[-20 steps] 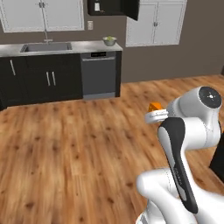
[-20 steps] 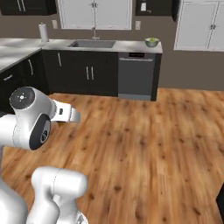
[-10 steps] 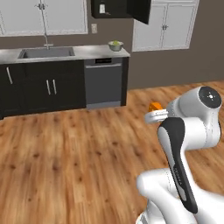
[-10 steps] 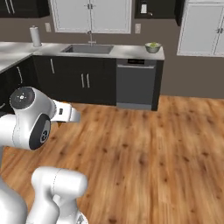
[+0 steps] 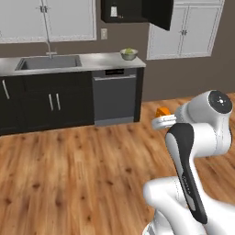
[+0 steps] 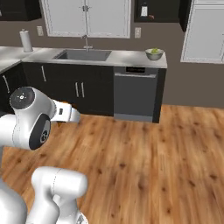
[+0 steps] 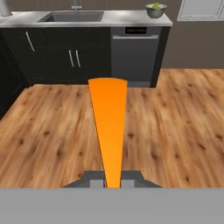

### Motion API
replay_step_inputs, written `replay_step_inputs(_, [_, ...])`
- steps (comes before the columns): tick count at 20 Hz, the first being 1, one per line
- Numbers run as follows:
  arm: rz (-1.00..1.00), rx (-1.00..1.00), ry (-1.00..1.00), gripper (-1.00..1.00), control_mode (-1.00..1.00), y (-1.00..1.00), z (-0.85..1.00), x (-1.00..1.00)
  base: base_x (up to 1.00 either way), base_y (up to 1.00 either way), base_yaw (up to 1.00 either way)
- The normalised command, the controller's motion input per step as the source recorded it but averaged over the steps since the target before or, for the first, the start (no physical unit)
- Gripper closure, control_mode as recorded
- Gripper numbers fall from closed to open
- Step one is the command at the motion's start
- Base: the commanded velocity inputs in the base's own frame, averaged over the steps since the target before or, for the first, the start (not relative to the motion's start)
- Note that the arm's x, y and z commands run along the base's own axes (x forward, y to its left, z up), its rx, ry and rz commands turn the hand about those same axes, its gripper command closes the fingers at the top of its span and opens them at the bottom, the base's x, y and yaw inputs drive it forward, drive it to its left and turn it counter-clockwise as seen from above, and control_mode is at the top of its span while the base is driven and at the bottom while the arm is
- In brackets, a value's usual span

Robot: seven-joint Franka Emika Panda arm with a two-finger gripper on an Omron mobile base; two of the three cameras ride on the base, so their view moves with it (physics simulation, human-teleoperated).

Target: Pick the cheese from the fridge and the cheese grater from the cabinet and place them next to the salad bowl.

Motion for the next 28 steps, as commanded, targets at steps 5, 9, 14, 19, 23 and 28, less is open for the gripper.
replay_step_inputs(5, [0.00, 0.00, 0.00, 1.00, 1.00, 0.00, 0.00, 0.00, 0.94, -0.02, 0.05])
replay_step_inputs(9, [0.00, 0.00, 0.00, 1.00, 1.00, 0.00, 0.00, 0.00, 0.94, -0.03, 0.06])
replay_step_inputs(14, [0.00, 0.00, 0.00, 1.00, 1.00, 0.00, 0.00, 0.00, 0.94, -0.04, 0.06])
replay_step_inputs(19, [0.00, 0.00, 0.00, 1.00, 1.00, 0.00, 0.00, 0.00, 0.91, -0.09, 0.03])
replay_step_inputs(23, [0.00, 0.00, 0.00, 1.00, 1.00, 0.00, 0.00, 0.00, 0.83, -0.21, 0.00])
replay_step_inputs(28, [0.00, 0.00, 0.00, 1.00, 1.00, 0.00, 0.00, 0.00, 0.73, -0.25, 0.00])
